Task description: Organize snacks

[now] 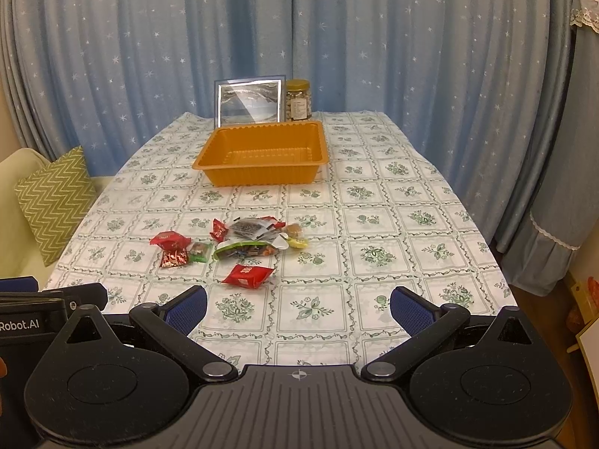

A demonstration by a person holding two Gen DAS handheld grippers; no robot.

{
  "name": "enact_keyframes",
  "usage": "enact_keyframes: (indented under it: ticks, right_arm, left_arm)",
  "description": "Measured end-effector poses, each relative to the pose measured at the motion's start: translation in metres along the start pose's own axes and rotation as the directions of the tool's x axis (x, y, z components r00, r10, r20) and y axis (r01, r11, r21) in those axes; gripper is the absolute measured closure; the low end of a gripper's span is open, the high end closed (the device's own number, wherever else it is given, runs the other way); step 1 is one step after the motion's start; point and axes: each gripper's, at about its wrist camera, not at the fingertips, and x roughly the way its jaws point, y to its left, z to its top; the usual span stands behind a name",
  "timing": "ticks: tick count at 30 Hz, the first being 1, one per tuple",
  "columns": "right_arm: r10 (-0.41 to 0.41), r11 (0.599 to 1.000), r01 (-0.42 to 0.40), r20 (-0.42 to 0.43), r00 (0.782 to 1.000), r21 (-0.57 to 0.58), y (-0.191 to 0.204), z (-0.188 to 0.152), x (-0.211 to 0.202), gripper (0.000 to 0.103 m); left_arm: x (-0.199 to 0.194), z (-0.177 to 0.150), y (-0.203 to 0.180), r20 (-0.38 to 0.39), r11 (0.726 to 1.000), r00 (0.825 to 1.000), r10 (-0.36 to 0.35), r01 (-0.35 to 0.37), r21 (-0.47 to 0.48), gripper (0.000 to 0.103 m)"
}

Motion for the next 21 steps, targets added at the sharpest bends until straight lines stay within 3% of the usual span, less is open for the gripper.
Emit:
enact_keyframes:
  ticks: [21]
  right_arm:
    - [0.002,1.000,-0.002,0.000,1.000,0.003,0.0003,-0.0004,-0.0001,0.000]
  left_arm:
    - [-0.0003,0.0003,-0.0008,-0.001,1.000,1.000,-0.001,0.001,0.001,0.000]
